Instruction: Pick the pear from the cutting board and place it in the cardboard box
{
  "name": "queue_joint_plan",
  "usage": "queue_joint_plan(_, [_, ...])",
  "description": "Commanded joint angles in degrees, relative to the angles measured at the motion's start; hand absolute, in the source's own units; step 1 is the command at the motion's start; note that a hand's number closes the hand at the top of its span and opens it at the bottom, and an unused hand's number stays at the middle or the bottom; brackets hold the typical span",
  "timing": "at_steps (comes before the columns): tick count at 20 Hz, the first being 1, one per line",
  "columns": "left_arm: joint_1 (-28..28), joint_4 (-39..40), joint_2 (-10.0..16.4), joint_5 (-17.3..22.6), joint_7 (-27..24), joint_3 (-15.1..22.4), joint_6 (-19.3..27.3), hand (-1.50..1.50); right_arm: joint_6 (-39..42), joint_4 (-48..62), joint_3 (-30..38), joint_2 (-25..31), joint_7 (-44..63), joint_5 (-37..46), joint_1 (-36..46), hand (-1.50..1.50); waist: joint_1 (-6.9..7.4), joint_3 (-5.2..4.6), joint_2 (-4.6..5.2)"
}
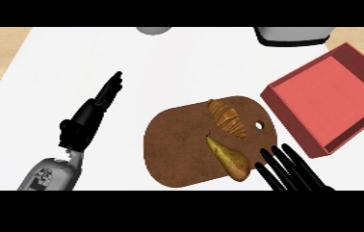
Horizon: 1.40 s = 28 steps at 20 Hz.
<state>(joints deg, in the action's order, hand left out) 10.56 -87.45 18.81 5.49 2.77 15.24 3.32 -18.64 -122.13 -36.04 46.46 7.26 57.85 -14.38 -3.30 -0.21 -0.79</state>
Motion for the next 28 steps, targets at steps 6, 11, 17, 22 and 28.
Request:
queue_joint_plan(6, [3.81,2.8,-1.36,-0.65,-0.03,-0.98,-2.49,0.0,17.77,-12.46,-11.5,-3.9,16.5,12.74,-7.84,-1.5,2.48,0.14,0.7])
queue_joint_plan(11, [3.81,-0.71,-3.81,-2.27,3.77,-0.12,-1.88,0.0,26.91,-6.19,-11.97,-16.54,20.72,9.98,2.11,-1.5,3.5,0.19,0.81])
queue_joint_plan(17, [1.53,0.87,-4.05,-4.33,1.24,-1.69,-4.57,0.0,28.74,-1.68,-10.8,-20.93,20.24,10.63,4.12,-1.5,3.34,0.21,0.77])
queue_joint_plan(22, [0.47,-0.48,-6.53,-6.61,1.47,-1.21,-4.39,0.0,30.74,2.39,-8.54,-23.86,20.51,11.15,5.8,-1.5,3.26,0.21,0.75])
queue_joint_plan(28, [0.57,-1.95,-6.94,-6.92,2.33,-3.46,-7.0,0.0,29.0,10.43,-6.33,-29.24,17.87,11.66,9.38,-1.5,3.34,0.21,0.75])
